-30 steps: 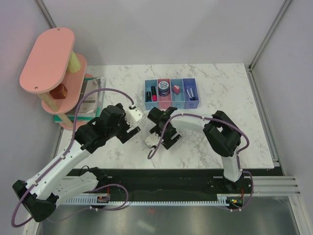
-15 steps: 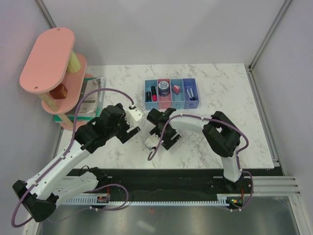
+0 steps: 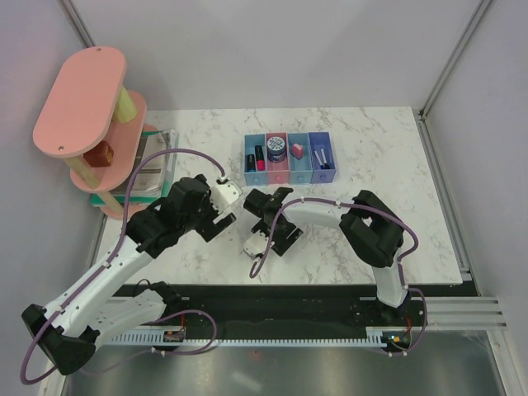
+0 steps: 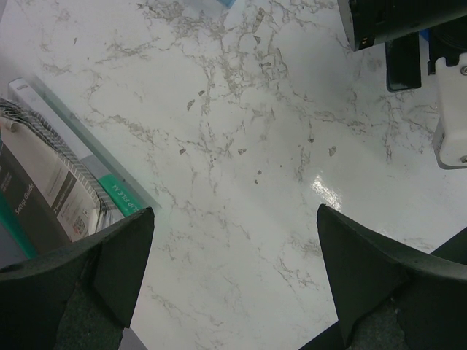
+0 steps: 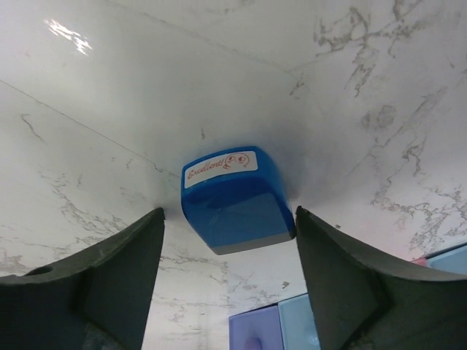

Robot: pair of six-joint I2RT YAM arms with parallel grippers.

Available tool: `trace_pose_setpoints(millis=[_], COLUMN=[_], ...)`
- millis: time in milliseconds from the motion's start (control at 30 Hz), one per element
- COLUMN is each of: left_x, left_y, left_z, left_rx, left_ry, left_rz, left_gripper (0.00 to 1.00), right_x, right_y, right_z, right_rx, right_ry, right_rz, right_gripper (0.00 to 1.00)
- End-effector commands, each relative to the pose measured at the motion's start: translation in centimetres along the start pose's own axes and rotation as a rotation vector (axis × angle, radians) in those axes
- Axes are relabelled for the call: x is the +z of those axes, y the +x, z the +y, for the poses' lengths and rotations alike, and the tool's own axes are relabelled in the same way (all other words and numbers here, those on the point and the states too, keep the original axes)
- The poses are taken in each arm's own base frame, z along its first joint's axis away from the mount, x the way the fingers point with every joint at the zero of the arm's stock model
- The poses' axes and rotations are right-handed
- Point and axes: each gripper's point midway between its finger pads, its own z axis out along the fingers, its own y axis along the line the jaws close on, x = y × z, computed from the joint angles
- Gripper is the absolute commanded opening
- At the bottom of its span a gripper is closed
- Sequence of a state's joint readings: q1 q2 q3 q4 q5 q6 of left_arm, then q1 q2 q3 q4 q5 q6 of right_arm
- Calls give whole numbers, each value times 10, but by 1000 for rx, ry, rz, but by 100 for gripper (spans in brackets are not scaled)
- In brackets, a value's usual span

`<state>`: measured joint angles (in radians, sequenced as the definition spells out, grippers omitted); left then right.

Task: Sort the stationery into containers
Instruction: Pick up the stationery from the center of the board.

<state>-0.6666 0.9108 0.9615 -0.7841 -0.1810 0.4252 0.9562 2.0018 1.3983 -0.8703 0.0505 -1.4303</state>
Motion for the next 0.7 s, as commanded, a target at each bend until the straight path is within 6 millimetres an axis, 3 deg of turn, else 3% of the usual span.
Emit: trace_pose_setpoints(millis=[0,33,167,200,300,400,667], left_x=[-2,-2,-2,-3,-2,0,8], left_y=[-2,-2,0,-1,-4,-10,-48], left_z=[2,2,2,2,-1,-5,5], left_rx=[2,1,-3,-9,-30,-59,-145], left_ry=[-4,-4,-5,-7,10,38,63], left_rz=[-24,-24,-23,-28,-41,-52,-70], left_gripper=[100,100,100,100,100,100,100], right_x=[3,4,0,-2,-16,-42,-94], right_y=[-21,-20,-15,-13,-9,0,11], right_z=[-5,-6,-15,-17,-29,-38,-22], right_rx=[-18,-16,29,68,175,313,480], right_ry=[31,34,84,97,152,221,322], right_rz=[-69,-66,-42,-42,-76,-105,-177], right_gripper=[73,69,36,33,32,31,30])
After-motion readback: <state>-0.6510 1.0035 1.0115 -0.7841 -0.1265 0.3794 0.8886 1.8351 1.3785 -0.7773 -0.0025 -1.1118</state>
